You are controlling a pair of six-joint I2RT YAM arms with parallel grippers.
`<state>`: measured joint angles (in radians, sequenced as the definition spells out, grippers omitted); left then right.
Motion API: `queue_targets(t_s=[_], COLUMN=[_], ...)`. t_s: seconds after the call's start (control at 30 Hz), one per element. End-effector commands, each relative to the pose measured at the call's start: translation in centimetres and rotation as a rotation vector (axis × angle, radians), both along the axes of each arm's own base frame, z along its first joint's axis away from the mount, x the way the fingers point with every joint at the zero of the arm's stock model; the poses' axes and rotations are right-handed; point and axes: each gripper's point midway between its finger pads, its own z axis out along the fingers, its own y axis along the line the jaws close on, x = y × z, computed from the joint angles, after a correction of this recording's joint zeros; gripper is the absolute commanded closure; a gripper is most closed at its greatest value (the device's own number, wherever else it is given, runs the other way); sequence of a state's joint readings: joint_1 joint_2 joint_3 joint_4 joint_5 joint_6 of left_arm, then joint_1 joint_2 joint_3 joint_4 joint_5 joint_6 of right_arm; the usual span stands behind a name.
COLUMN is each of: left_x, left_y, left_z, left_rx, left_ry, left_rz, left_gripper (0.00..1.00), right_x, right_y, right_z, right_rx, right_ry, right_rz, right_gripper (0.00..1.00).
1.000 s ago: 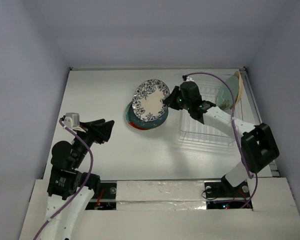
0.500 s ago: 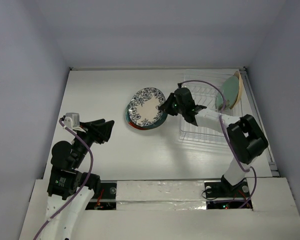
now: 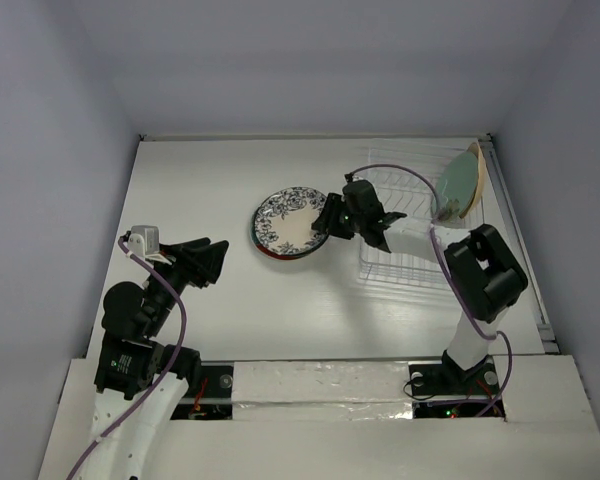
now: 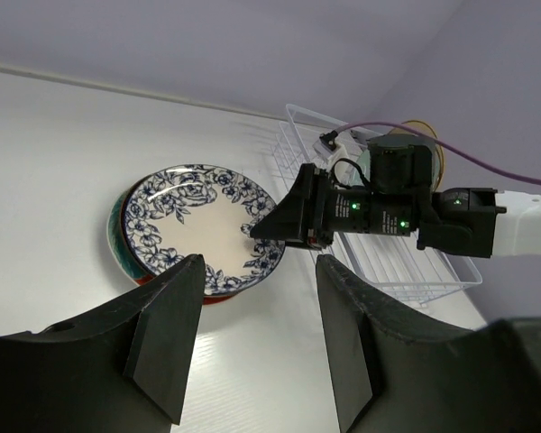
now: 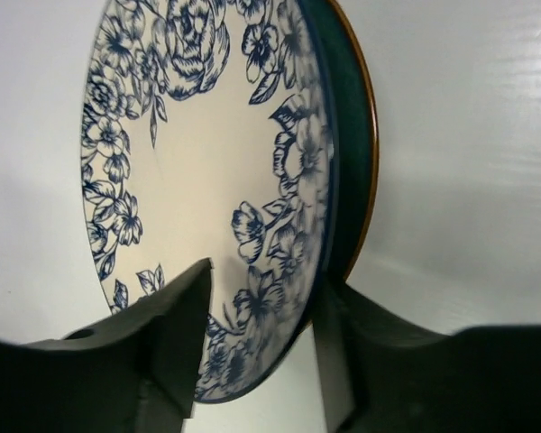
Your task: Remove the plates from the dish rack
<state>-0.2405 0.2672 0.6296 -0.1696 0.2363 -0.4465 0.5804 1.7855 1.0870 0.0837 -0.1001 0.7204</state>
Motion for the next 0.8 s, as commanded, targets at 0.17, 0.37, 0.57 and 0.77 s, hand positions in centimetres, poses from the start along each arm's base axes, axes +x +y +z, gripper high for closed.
queue_targets(t_s=[0.17, 0.37, 0.57, 0.77], left_x=[0.3, 0.3, 0.2, 0.1], left_y=[-0.3, -0.4, -0.3, -0.3], left_z=[0.4, 0.4, 0.5, 0.5], left_rx=[-0.008, -0.008, -0.007, -0.009], left_ry=[-0.018, -0.018, -0.022, -0.024], left_rz=[-0.014, -0.016, -0.014, -0.014], left_gripper=[0.51, 0.51, 0.51, 0.51], right_x=[-1.1, -2.2, -2.2, -2.9], right_y=[1.6, 1.1, -0.9, -1.9], right_z=[1.0, 2.6, 3.6, 4.2], right_rx=[-0.108, -0.277, -0.413, -0.431], right_ry=[-0.082, -0.13, -0.146, -0.148], right_rz=[0.127, 0.154, 0.136, 0.128], right_gripper=[0.27, 0.04, 0.0, 0.02])
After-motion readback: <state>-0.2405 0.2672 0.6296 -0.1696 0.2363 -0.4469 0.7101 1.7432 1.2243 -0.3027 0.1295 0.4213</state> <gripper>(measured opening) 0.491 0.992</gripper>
